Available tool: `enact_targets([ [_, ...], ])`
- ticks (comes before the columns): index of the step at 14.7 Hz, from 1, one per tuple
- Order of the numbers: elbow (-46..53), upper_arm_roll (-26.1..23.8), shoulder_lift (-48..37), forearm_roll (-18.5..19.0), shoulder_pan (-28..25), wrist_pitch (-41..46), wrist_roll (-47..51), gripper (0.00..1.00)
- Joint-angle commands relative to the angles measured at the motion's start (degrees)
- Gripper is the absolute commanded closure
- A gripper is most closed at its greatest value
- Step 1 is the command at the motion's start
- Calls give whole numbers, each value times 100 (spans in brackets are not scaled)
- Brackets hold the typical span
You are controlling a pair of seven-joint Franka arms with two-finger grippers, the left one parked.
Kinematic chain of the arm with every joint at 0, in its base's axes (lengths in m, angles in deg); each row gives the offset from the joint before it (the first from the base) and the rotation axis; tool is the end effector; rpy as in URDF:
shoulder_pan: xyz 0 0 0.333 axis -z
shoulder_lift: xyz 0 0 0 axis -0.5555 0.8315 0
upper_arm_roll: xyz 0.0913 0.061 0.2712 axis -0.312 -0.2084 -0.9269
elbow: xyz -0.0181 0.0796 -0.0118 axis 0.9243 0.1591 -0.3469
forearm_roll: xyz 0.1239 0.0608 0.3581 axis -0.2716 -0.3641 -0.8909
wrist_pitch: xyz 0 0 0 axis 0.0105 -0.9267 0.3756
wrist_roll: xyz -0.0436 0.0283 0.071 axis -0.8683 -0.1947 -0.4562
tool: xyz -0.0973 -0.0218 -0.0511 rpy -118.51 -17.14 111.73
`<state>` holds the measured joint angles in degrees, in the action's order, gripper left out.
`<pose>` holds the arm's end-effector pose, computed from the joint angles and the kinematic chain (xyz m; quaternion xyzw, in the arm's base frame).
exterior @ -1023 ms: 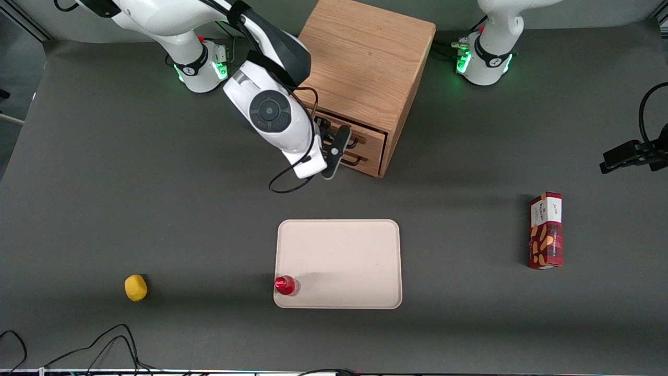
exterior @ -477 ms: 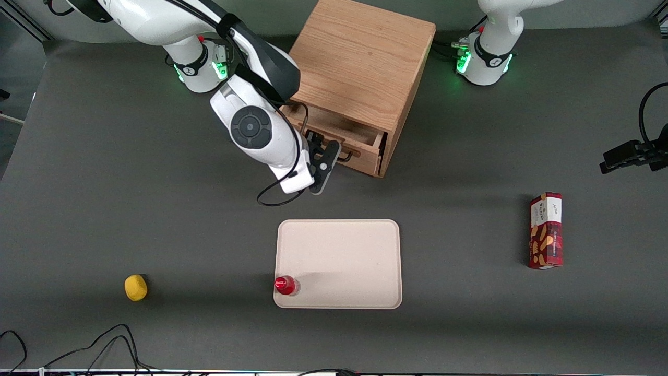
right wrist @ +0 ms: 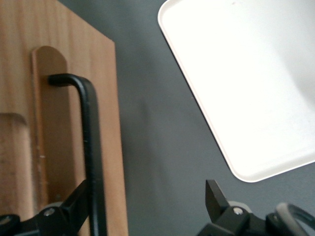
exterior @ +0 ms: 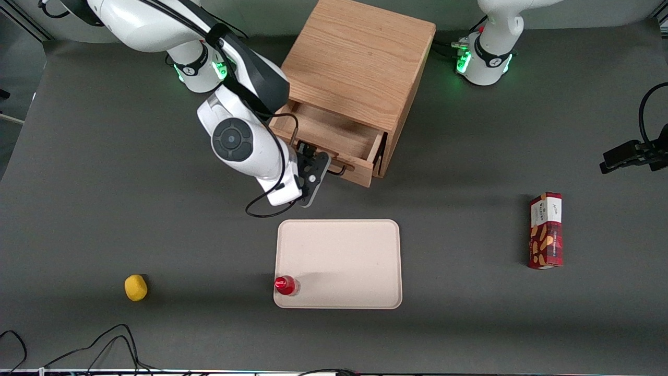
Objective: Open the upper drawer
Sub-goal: 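Pull the upper drawer outward from the cabinet with the right gripper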
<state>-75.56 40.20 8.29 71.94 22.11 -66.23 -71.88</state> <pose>0.5479 0.3866 0.3727 -0.8525 -0.5041 0.0272 0.1354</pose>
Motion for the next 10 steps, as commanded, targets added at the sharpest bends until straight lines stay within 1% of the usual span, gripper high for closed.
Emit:
enact_targets([
  [1, 152, 6, 114, 14, 56, -202, -247, 0],
  [10, 222, 313, 193, 58, 56, -571, -387, 0],
])
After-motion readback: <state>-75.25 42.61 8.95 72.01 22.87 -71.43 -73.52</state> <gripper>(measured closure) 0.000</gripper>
